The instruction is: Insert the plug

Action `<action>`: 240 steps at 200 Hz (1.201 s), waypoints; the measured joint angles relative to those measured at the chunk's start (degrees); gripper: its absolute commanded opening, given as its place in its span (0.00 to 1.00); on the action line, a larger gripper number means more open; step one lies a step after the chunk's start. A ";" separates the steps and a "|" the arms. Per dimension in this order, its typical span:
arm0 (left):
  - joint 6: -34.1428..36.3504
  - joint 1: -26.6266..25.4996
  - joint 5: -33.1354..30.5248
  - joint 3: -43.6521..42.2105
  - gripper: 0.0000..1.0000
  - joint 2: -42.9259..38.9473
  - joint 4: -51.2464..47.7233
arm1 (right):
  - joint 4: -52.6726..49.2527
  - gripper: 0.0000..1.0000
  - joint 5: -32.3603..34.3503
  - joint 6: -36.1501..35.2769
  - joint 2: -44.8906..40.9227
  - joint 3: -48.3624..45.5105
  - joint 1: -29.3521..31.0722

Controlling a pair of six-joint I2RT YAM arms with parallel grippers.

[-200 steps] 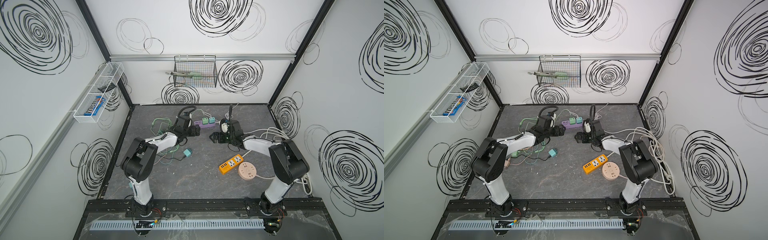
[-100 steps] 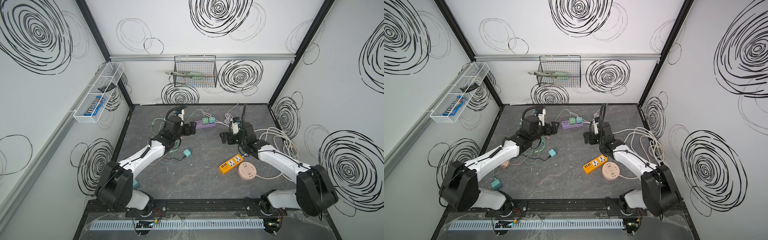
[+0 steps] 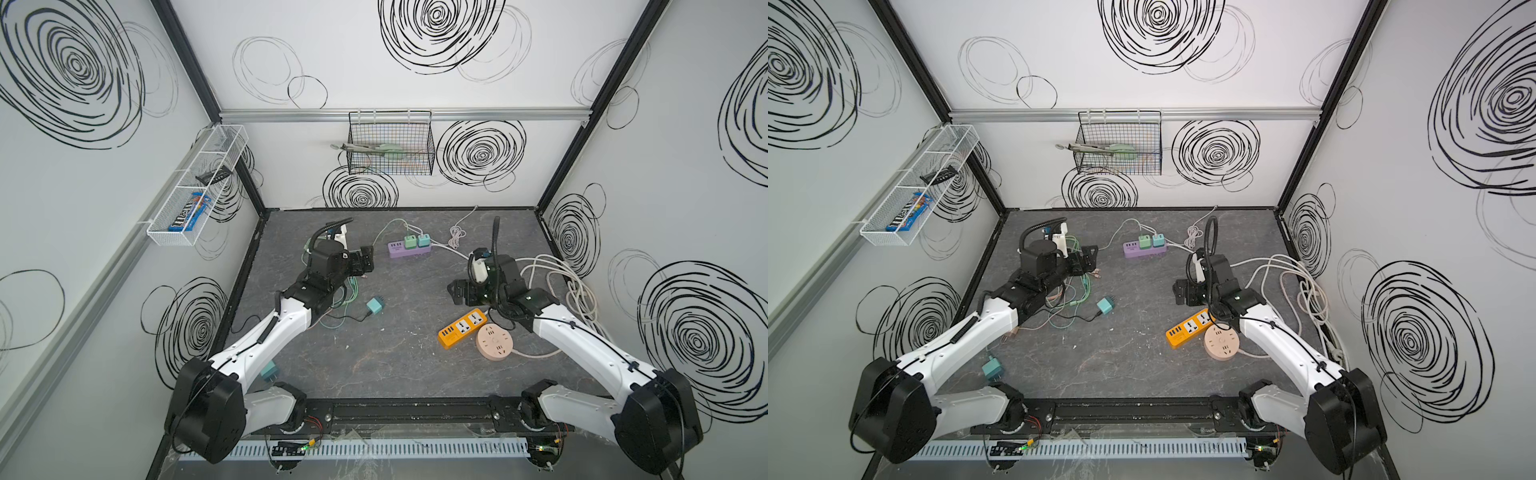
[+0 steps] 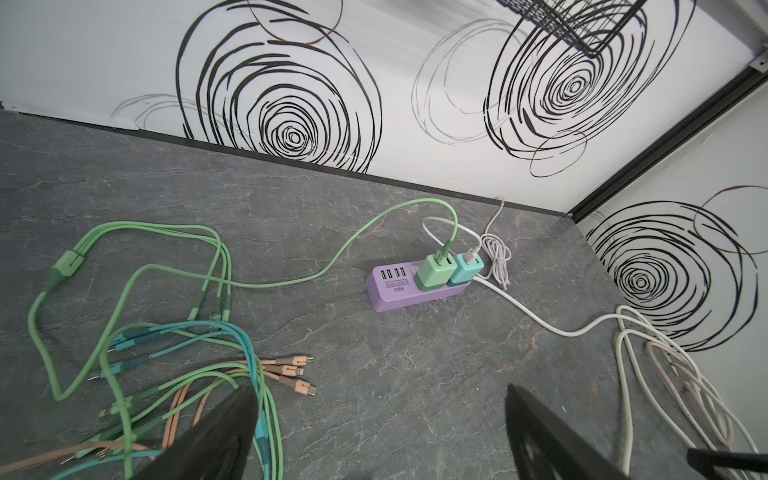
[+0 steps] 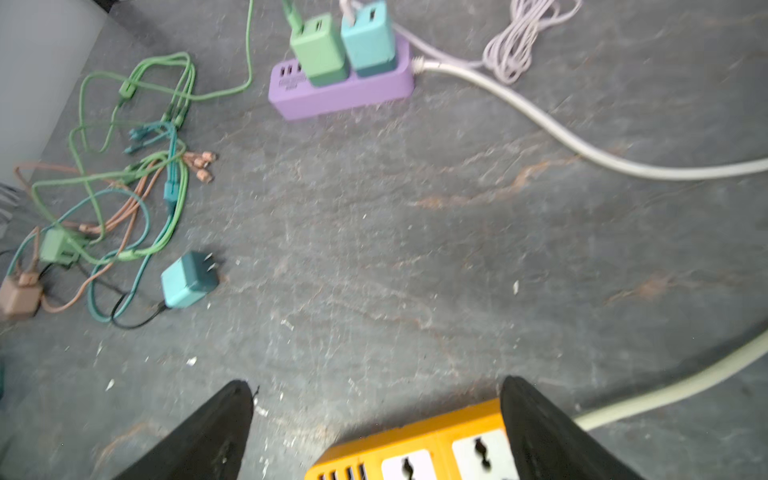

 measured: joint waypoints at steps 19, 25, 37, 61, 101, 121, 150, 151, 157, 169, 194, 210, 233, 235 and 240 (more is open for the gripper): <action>0.00 0.13 -0.39 -0.66 0.96 -0.68 0.02 | -4.22 0.97 -2.16 1.20 -0.74 -1.57 1.73; 0.00 0.13 -0.55 -0.90 0.96 -0.83 0.02 | -5.49 0.97 -2.47 1.51 -0.76 -2.03 2.23; 0.00 0.13 -0.76 -1.33 0.96 -1.03 0.04 | -8.07 0.97 -2.95 2.32 -0.79 -2.71 3.17; 0.00 0.15 -0.94 -1.97 0.96 -1.05 0.00 | -12.50 0.97 -3.72 3.82 -0.79 -2.91 4.66; -0.02 0.15 -1.03 -2.08 0.96 -1.09 0.09 | -16.94 0.97 -5.77 6.34 -0.74 -3.10 7.26; -0.02 0.15 -1.05 -2.34 0.96 -1.09 0.37 | -17.46 0.97 -7.34 7.13 -0.63 -3.89 8.09; -0.04 0.20 -1.16 -2.93 0.96 -1.09 0.39 | -17.53 0.97 -8.41 8.02 0.48 -5.16 8.76; -0.04 0.20 -1.16 -2.95 0.96 -1.09 0.39 | -17.51 0.97 -8.44 8.04 0.52 -5.18 8.79; -0.04 0.20 -1.25 -2.97 0.96 -1.09 0.42 | -17.51 0.97 -8.59 8.17 0.92 -5.38 8.87; -0.04 0.24 -1.40 -3.10 0.96 -1.33 0.44 | -17.38 0.97 -8.76 8.61 1.75 -5.79 9.09; -0.09 0.61 -2.08 -3.82 0.96 -2.43 0.42 | -17.11 0.97 -8.24 9.57 3.78 -6.10 9.53; -0.33 1.05 -2.67 -3.96 0.96 -2.82 0.44 | -16.50 0.97 -7.56 9.99 4.55 -6.23 9.75; -1.16 1.62 -3.34 -4.07 0.96 -2.86 0.48 | -15.10 0.97 -6.91 9.97 5.35 -6.43 9.77; -1.33 1.64 -3.37 -4.09 0.96 -2.86 0.48 | -15.06 0.97 -6.84 9.97 5.46 -6.43 9.77; -1.62 1.68 -3.41 -4.17 0.96 -2.86 0.50 | -14.73 0.97 -6.71 9.94 5.84 -6.43 9.77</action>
